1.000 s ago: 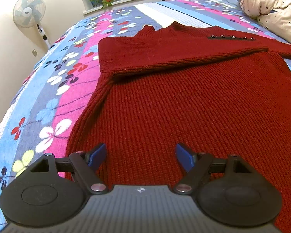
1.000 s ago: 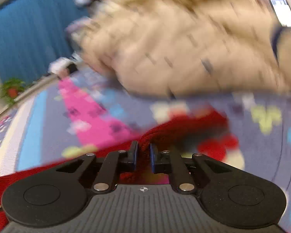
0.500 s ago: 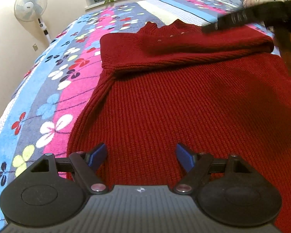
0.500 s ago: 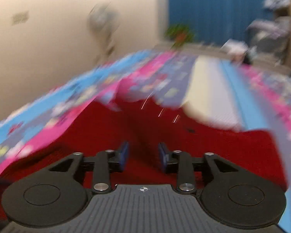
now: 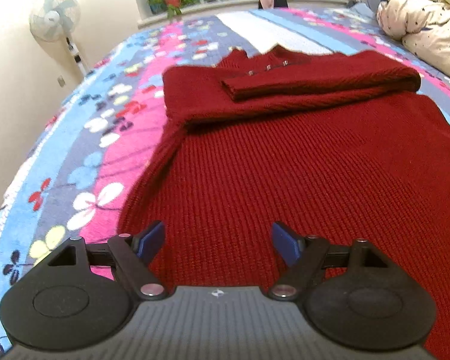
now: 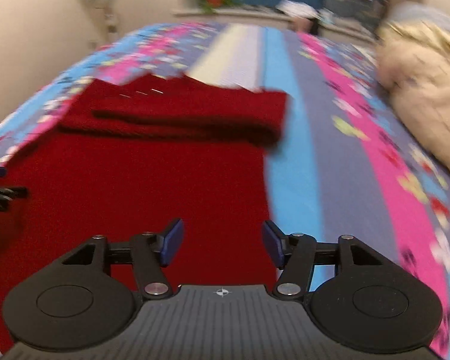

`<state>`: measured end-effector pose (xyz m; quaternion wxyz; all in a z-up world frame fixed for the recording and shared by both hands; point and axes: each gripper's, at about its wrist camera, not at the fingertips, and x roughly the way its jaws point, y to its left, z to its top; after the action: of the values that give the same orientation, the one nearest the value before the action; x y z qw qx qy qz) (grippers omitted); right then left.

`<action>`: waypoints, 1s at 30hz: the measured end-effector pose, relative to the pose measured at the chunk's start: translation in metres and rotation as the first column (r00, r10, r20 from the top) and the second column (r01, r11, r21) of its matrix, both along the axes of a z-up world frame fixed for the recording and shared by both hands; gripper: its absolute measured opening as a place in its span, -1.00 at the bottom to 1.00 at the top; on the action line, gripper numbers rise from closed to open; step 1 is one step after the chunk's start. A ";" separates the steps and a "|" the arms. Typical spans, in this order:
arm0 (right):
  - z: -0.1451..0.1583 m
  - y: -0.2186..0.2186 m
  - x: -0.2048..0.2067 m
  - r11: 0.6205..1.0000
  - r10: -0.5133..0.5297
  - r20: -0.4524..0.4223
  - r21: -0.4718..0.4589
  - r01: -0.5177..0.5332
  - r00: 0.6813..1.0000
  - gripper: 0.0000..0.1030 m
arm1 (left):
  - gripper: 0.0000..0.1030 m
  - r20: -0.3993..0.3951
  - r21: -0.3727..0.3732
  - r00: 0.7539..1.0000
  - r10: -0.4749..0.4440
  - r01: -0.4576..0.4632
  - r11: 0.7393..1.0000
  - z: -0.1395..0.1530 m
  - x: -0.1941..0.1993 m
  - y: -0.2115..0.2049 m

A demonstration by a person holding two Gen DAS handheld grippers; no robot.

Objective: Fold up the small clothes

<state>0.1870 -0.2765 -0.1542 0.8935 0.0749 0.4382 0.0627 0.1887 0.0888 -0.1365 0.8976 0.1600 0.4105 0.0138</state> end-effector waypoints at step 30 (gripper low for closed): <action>-0.060 -0.032 0.001 0.996 0.040 -0.207 0.086 -0.022 0.978 0.09 | -0.82 -0.095 -0.535 0.899 0.427 -0.408 0.740 -0.016 0.222 -0.020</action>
<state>0.1883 -0.3088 -0.2140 0.8377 0.1114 0.5276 0.0866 0.4107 0.0686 -0.1522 0.8861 -0.1968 0.4074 0.1002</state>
